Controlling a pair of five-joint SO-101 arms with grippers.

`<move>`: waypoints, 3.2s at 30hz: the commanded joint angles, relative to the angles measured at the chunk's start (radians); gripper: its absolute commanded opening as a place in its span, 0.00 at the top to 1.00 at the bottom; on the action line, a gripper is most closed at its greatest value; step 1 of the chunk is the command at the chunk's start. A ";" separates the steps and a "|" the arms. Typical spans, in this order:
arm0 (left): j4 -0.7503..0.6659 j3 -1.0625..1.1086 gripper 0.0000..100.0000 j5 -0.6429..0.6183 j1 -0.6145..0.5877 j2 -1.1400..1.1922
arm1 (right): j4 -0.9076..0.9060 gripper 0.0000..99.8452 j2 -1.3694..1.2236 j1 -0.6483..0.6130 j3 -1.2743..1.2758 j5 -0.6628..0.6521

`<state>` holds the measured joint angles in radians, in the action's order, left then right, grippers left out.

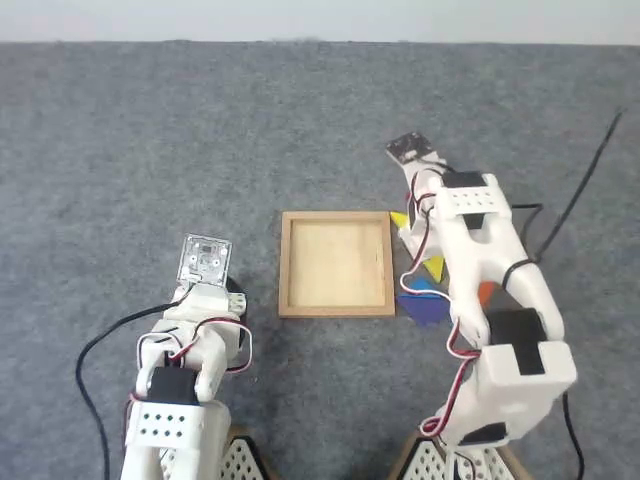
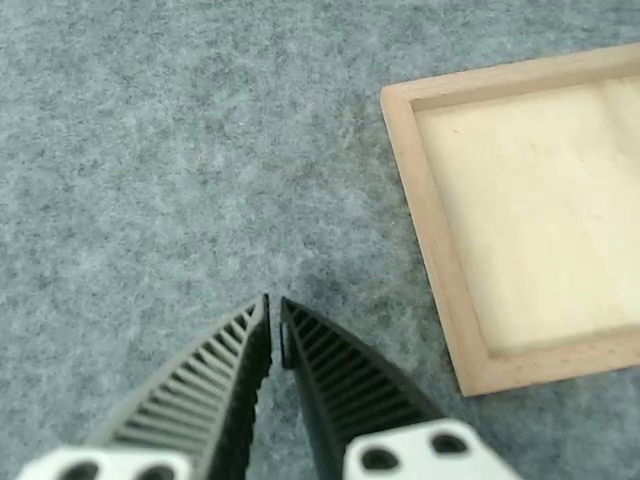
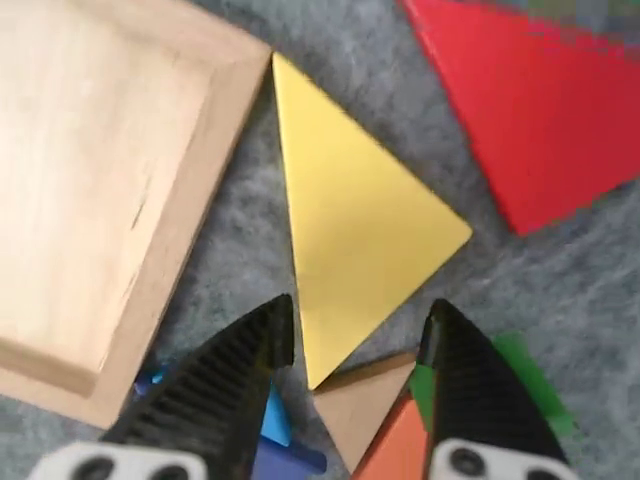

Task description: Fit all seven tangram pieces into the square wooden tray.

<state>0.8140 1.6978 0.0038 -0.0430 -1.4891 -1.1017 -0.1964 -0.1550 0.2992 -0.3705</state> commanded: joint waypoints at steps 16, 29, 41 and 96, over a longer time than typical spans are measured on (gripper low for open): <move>0.002 -0.008 0.98 -0.005 -0.005 -0.012 | -0.064 0.70 -0.314 -0.021 -0.364 -0.041; 0.002 -0.008 0.98 -0.005 -0.005 -0.012 | -0.099 0.70 -0.245 -0.028 -0.210 -0.068; 0.002 -0.008 0.98 -0.005 -0.005 -0.012 | 0.070 0.73 -0.013 -0.048 0.060 -0.058; 0.002 -0.008 0.98 -0.005 -0.005 -0.012 | 0.015 0.75 -0.074 -0.022 0.020 0.087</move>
<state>0.8140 1.6978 0.0038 -0.0430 -1.4891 -1.0802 -0.3053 -0.1672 0.2992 -0.3199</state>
